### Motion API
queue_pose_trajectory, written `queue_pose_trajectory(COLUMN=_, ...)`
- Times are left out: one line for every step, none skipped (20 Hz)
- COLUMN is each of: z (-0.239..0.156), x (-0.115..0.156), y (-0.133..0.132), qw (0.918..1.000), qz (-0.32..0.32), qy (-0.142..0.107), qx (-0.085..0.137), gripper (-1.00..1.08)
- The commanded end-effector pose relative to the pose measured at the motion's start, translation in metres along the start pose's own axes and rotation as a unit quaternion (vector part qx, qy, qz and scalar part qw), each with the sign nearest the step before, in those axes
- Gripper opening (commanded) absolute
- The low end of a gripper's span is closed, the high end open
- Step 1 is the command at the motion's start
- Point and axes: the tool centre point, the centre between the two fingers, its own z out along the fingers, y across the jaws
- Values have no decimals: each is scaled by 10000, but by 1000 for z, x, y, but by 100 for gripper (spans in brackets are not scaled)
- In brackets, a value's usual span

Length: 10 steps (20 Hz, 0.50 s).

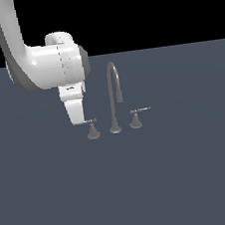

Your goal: Turn on the faucet by rotating a designated handle.

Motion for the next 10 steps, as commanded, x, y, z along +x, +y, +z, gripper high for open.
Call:
queue_pose_trajectory(z=0, x=-1, y=3, qw=10000, qz=0, qy=-1, qx=0, gripper=-100)
queue_pose_trajectory(z=0, x=-3, y=6, qw=10000, qz=0, qy=-1, qx=0, gripper=-100)
queue_pose_trajectory(z=0, x=-4, y=9, qw=10000, qz=0, qy=-1, qx=0, gripper=-100)
queue_pose_trajectory(z=0, x=-5, y=12, qw=10000, qz=0, qy=-1, qx=0, gripper=-100)
queue_pose_trajectory(z=0, x=-7, y=15, qw=10000, qz=0, qy=-1, qx=0, gripper=-100)
queue_pose_trajectory(z=0, x=-8, y=18, qw=10000, qz=0, qy=-1, qx=0, gripper=-100)
queue_pose_trajectory(z=0, x=-10, y=21, qw=10000, qz=0, qy=-1, qx=0, gripper=-100)
queue_pose_trajectory(z=0, x=-11, y=24, qw=10000, qz=0, qy=-1, qx=0, gripper=-100)
queue_pose_trajectory(z=0, x=-13, y=27, qw=10000, qz=0, qy=-1, qx=0, gripper=-100)
queue_pose_trajectory(z=0, x=-14, y=30, qw=10000, qz=0, qy=-1, qx=0, gripper=-100)
